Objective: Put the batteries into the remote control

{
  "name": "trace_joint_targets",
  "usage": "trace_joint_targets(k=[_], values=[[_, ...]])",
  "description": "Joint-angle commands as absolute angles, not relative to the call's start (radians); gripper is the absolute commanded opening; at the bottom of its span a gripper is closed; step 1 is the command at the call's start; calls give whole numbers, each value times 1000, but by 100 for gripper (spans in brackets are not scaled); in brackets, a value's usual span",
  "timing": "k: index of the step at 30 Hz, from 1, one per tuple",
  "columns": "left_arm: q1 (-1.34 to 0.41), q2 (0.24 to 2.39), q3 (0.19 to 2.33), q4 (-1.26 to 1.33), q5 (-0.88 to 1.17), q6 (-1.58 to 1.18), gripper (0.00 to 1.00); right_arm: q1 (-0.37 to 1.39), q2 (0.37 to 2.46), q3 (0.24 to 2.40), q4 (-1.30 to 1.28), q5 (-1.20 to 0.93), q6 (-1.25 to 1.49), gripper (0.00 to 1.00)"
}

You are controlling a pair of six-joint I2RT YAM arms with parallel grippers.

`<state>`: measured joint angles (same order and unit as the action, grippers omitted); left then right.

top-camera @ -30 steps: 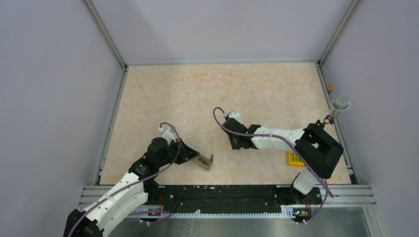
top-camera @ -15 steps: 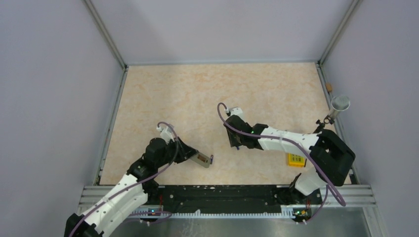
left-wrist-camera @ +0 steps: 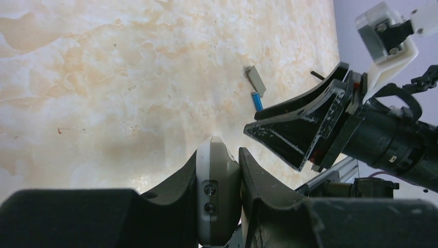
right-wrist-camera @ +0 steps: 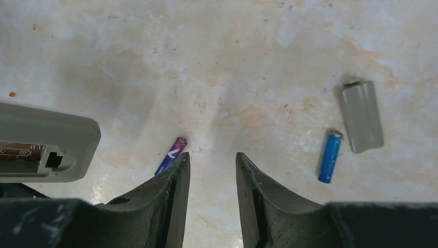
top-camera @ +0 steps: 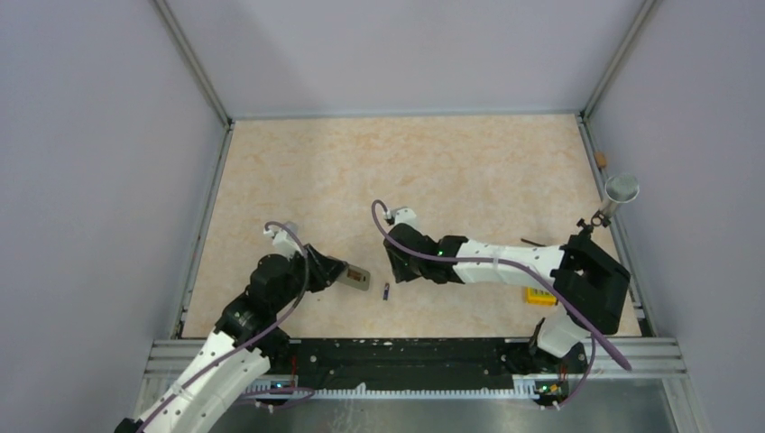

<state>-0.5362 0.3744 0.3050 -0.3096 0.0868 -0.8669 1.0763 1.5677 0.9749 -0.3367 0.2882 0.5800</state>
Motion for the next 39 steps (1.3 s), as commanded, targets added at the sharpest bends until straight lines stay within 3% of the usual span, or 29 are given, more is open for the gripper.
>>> trace_joint_targets(k=[1, 26, 35, 39], values=[[-532, 335, 345, -352, 17, -844, 0, 1109, 1612, 1030, -301, 263, 636, 37], [-532, 216, 342, -442, -21, -841, 0, 1193, 1782, 1102, -313, 269, 738, 37], [-531, 217, 348, -447, -29, -833, 0, 1201, 1816, 1122, -382, 318, 713, 31], [-532, 221, 345, -440, -29, -834, 0, 1209, 1821, 1118, -400, 329, 705, 24]])
